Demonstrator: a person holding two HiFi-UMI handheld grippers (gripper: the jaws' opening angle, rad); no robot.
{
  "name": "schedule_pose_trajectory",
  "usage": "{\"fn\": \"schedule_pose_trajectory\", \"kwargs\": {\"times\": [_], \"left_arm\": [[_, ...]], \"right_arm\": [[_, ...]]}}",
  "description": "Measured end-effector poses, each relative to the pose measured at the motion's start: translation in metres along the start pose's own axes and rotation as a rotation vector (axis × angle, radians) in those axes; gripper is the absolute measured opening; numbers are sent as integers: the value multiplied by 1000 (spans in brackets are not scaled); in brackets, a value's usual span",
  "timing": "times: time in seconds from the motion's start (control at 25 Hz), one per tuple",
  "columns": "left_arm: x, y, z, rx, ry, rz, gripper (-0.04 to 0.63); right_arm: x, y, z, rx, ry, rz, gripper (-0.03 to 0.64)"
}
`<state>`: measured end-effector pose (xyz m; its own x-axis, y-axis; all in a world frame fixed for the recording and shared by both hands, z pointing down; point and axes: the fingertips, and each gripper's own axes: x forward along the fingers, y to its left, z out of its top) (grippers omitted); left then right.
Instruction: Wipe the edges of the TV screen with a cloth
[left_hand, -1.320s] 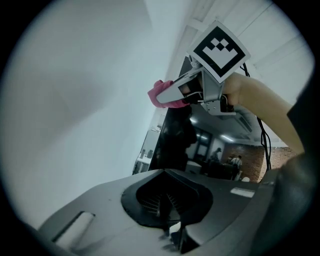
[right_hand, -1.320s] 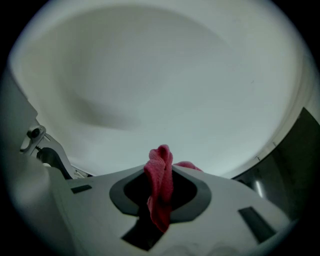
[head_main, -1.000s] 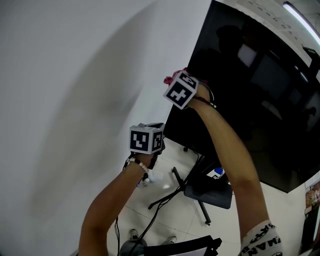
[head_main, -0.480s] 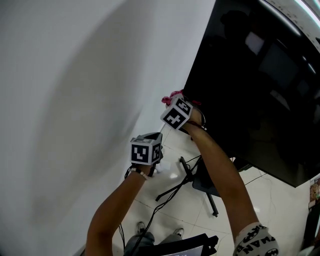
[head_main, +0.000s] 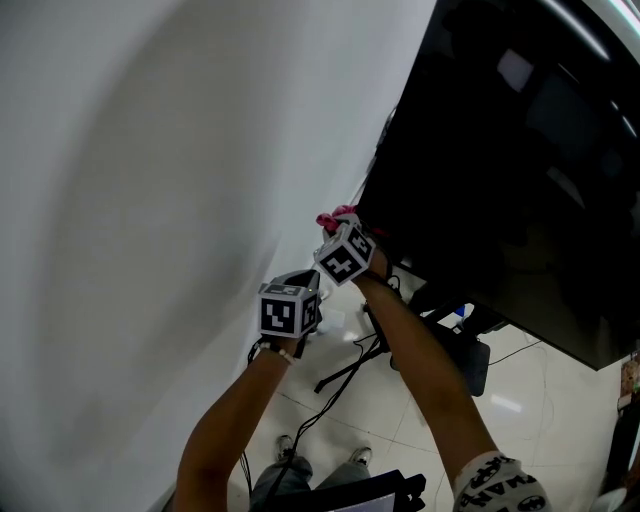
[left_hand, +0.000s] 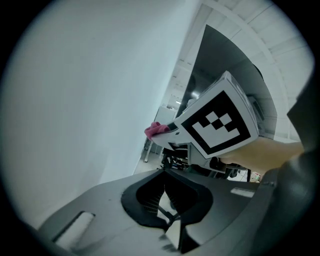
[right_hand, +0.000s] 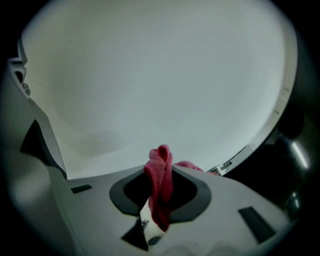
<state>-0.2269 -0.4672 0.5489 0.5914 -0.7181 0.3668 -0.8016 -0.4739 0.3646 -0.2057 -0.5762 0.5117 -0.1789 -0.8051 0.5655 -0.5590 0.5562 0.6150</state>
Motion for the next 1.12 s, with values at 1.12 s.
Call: {"fn": "schedule_pose_trajectory", "kwargs": {"times": [1.12], "left_arm": [[-12,8,-69,-57,98,-15,-3]], "right_arm": [[12,20,-78,1682,-583,242,87]]}}
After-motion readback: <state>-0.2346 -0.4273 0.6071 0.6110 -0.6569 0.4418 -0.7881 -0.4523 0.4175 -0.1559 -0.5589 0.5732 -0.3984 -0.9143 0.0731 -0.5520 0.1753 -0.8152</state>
